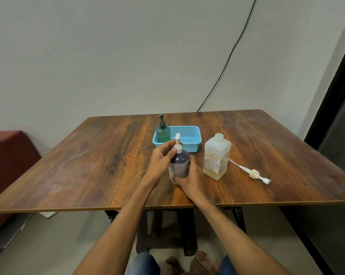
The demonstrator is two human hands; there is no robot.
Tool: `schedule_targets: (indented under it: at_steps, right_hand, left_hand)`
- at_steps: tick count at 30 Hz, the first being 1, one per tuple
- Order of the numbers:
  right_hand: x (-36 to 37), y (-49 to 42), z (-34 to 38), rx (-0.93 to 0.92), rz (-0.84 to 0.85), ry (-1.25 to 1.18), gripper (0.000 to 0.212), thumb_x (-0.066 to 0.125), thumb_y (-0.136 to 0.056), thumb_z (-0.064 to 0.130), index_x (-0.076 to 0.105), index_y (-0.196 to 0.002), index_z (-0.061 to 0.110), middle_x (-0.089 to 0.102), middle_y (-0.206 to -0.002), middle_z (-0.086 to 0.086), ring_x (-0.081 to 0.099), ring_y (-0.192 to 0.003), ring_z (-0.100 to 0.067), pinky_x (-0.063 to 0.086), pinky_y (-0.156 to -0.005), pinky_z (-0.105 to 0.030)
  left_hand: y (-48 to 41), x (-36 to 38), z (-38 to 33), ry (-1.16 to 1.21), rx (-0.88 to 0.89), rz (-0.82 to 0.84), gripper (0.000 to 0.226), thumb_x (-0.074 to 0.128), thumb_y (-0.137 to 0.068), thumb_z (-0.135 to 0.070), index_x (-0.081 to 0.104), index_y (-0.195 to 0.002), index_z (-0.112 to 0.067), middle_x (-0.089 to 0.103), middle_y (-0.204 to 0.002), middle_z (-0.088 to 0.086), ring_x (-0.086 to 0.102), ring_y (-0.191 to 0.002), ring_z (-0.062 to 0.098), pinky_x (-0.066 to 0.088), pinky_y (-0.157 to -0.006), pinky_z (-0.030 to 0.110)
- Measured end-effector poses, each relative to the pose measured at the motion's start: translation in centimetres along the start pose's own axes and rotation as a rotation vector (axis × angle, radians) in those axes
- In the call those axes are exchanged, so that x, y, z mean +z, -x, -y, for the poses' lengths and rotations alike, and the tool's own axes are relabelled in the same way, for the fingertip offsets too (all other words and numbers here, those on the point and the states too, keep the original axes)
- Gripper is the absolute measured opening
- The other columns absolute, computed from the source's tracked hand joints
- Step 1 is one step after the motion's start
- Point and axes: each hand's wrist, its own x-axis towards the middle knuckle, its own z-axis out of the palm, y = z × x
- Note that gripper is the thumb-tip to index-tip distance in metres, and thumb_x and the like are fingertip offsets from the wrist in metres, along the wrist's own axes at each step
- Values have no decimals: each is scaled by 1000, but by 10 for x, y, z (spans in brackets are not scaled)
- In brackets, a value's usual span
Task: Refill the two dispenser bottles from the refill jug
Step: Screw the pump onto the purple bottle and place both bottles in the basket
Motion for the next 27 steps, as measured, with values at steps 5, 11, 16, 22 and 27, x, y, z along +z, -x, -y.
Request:
schedule_targets:
  at_steps: [5, 11, 16, 22, 27]
  right_hand:
    - [0, 0, 1, 6, -13, 11, 86, 90, -66, 33, 37, -134, 39, 56, -133, 14, 53, -119, -3, 50, -98, -27]
    - [-1, -1, 1, -7, -14, -9, 85, 90, -66, 31, 40, -134, 37, 59, -128, 12, 57, -115, -4, 54, -94, -27]
    - [-2, 0, -1, -3, 0, -27, 86, 90, -67, 30, 39, -136, 35, 56, -131, 11, 53, -119, -5, 50, -97, -28]
    - [-3, 0, 2, -2, -9, -13, 86, 90, -66, 28, 39, -134, 37, 57, -131, 13, 55, -118, -4, 50, -95, -23]
    - [-2, 0, 2, -7, -10, -7, 89, 90, -67, 29, 38, -139, 35, 58, -133, 10, 57, -121, -7, 54, -99, -33]
  left_hand:
    - [2, 24, 6, -150, 30, -358, 39, 82, -79, -30, 68, -114, -18, 70, -113, -7, 68, -101, 9, 59, -79, 21]
    - [0, 22, 11, -253, 114, -362, 36, 80, -81, -25, 73, -114, -11, 74, -109, -1, 70, -97, 8, 59, -80, 21]
    - [-9, -2, 5, -149, 73, -24, 28, 71, -90, -12, 72, -117, -7, 74, -113, 1, 70, -104, 9, 58, -93, 37]
    - [3, 24, 3, -218, 112, -332, 38, 81, -81, -29, 70, -115, -17, 71, -113, -8, 68, -102, 5, 58, -81, 19]
    - [2, 30, 7, -261, 147, -412, 35, 83, -78, -27, 74, -109, -12, 75, -106, -2, 71, -94, 6, 60, -79, 23]
